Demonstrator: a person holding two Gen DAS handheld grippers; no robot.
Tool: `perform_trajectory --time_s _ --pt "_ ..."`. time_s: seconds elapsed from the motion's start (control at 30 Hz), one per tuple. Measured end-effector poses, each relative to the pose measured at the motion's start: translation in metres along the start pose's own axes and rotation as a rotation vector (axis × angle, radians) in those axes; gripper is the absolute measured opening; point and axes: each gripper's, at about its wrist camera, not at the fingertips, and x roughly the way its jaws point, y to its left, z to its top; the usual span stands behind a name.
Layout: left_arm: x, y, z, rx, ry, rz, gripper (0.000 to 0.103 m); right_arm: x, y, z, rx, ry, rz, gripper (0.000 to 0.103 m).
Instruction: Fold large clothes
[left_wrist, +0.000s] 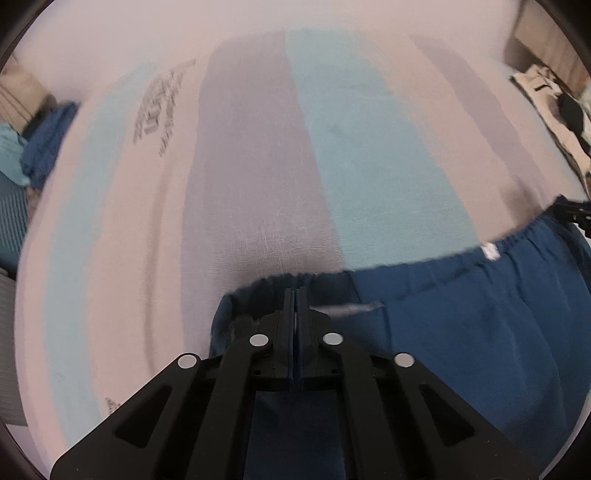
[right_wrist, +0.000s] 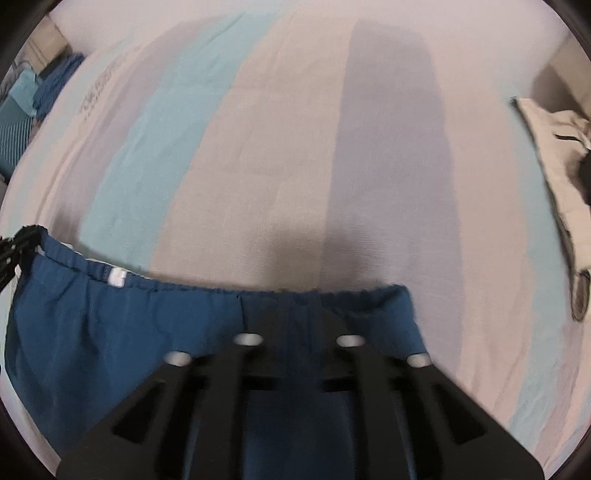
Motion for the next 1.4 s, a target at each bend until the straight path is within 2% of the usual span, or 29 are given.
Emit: perform_trajectory --time_s 0.03,0.1,0.13,0.17,0.27,0.33,0.43,0.6,0.73,0.83,1.0,1.13,1.27,1.4 --pt "-0.008 -0.002 -0.005 -0.007 -0.010 -0.011 0.005 -0.012 -0.002 -0.009 0.008 -0.022 0.011 0.065" --pt "-0.028 -0.010 -0.018 -0.024 -0.026 -0.037 0.033 -0.025 0.001 -0.025 -0.013 -0.028 0.009 0.064" --pt "-0.039 -0.014 -0.025 -0.037 -0.040 -0.045 0.060 -0.031 0.006 -0.034 -0.034 -0.028 0.002 0.064" --pt "-0.052 -0.021 -0.035 -0.047 -0.070 -0.061 0.070 -0.036 0.007 -0.042 -0.040 -0.034 -0.001 0.064" --pt "-0.080 -0.057 -0.058 0.001 -0.114 -0.090 0.074 -0.050 0.009 -0.074 -0.042 -0.038 -0.005 0.064" --pt "-0.091 -0.082 -0.068 0.015 -0.122 -0.128 0.075 -0.061 0.010 -0.099 -0.031 -0.032 0.024 0.064" --pt "-0.096 -0.110 -0.077 0.001 -0.113 -0.192 0.075 -0.073 0.015 -0.128 -0.053 -0.035 0.088 0.064" --pt "-0.097 -0.138 -0.090 -0.048 -0.079 -0.247 0.075 -0.085 0.033 -0.166 -0.062 -0.040 0.117 0.064" --pt "-0.085 -0.154 -0.109 -0.013 -0.049 -0.215 0.077 -0.077 0.041 -0.190 -0.089 -0.041 0.086 0.070" --pt "-0.057 -0.159 -0.123 0.024 -0.007 -0.167 0.081 -0.062 0.043 -0.197 -0.085 -0.042 0.067 0.077" --pt "-0.023 -0.161 -0.135 0.033 0.033 -0.124 0.087 -0.032 0.050 -0.204 -0.094 -0.013 0.030 0.079" --pt "-0.009 -0.159 -0.139 0.027 0.053 -0.120 0.090 -0.019 0.048 -0.208 -0.078 -0.007 0.041 0.079" --pt "-0.002 -0.158 -0.141 0.041 0.053 -0.117 0.093 -0.011 0.044 -0.209 -0.055 -0.006 0.065 0.079" --pt "-0.014 -0.154 -0.142 0.024 0.036 -0.125 0.092 -0.028 0.044 -0.210 -0.033 -0.023 0.057 0.079"
